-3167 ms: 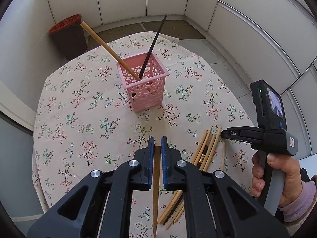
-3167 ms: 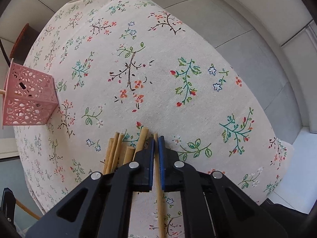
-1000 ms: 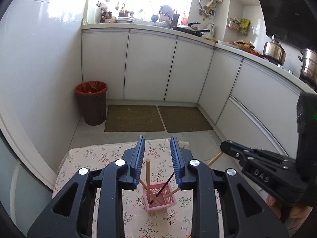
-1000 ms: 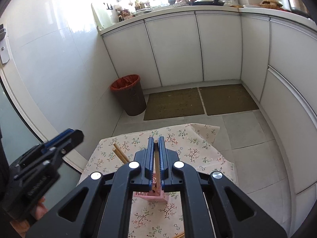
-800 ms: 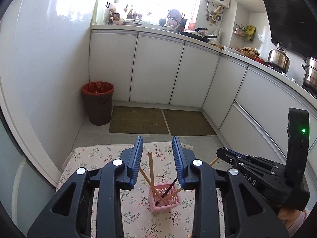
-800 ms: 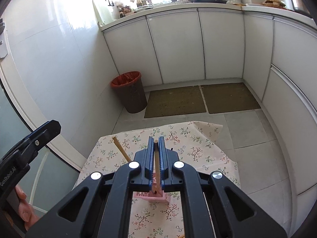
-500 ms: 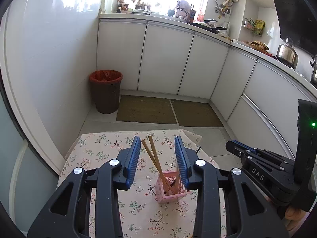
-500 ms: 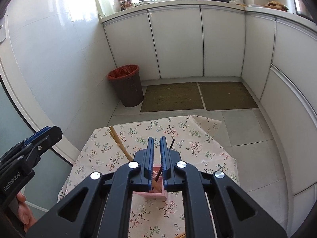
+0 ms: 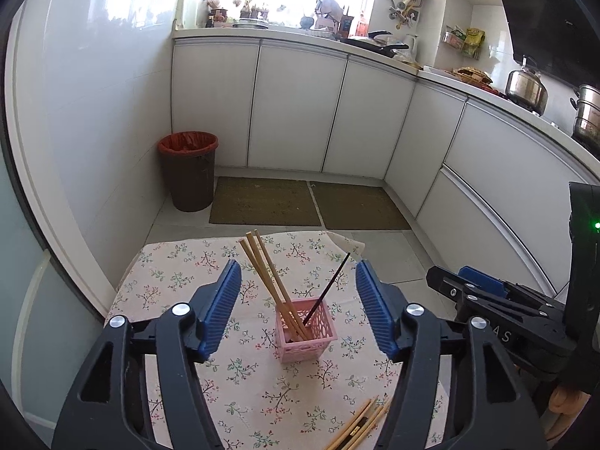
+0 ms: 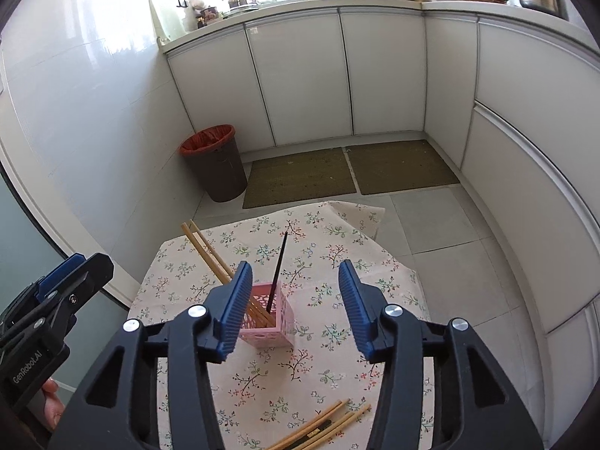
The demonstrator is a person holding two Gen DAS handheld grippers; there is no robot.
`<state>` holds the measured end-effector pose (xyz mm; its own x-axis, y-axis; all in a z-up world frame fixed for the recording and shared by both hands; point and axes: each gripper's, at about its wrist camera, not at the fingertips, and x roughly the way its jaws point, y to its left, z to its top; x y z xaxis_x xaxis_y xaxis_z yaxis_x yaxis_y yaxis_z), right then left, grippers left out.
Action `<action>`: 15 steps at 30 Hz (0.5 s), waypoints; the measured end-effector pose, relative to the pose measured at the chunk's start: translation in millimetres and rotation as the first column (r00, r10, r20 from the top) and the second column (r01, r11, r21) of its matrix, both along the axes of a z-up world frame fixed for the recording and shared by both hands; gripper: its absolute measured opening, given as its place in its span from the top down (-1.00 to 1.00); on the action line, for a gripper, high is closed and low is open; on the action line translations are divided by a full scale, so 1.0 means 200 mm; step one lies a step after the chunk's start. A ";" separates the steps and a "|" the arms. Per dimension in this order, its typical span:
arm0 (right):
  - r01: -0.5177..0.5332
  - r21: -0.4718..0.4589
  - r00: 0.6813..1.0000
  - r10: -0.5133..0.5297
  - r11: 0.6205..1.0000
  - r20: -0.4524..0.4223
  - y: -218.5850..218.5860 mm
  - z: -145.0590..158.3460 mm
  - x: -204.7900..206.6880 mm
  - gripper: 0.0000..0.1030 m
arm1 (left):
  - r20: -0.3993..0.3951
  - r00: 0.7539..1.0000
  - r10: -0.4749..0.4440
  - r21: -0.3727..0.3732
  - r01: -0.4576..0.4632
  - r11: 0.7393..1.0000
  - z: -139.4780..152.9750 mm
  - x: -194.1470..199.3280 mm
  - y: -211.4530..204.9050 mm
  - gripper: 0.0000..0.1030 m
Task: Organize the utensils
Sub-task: 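Drop the chopsticks into the pink basket by opening both tools, then grasp a chopstick from the pile with the left tool while the right tool approaches the pile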
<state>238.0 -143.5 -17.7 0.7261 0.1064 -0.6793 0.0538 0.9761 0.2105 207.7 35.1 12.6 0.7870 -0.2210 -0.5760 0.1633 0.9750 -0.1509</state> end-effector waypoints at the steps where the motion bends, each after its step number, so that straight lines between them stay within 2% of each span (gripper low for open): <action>1: 0.010 -0.001 1.000 -0.010 1.000 -0.004 -0.01 -0.01 -0.02 -0.24 | 0.001 1.000 -0.001 0.003 0.001 1.000 -0.01 -0.01 -0.01 -0.34; 4: 0.048 0.023 0.999 -0.047 0.999 -0.015 -0.06 -0.05 -0.09 -0.55 | -0.009 1.000 -0.008 0.007 0.008 1.000 -0.04 -0.04 -0.04 -0.47; 7: 0.094 0.061 0.995 -0.091 0.994 -0.045 -0.14 -0.11 -0.15 -0.60 | -0.025 1.000 -0.010 0.000 0.010 1.000 -0.09 -0.07 -0.07 -0.67; 10: 0.146 0.085 0.988 -0.140 0.986 -0.073 -0.23 -0.17 -0.19 -0.66 | -0.057 0.998 -0.033 -0.013 0.032 0.999 -0.14 -0.08 -0.10 -0.70; 13: 0.189 0.086 0.979 -0.182 0.978 -0.089 -0.31 -0.25 -0.24 -0.66 | -0.075 0.996 -0.054 0.005 0.054 0.999 -0.17 -0.08 -0.13 -0.85; 15: 0.215 0.092 0.974 -0.206 0.972 -0.095 -0.36 -0.29 -0.28 -0.67 | -0.099 0.991 -0.086 0.015 0.088 0.996 -0.21 -0.09 -0.17 -0.86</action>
<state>182.3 -214.5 -75.0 0.6804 0.0287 -0.7323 0.2775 0.9147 0.2937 190.3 0.5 -28.5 0.7044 -0.2741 -0.6547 0.2328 0.9606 -0.1516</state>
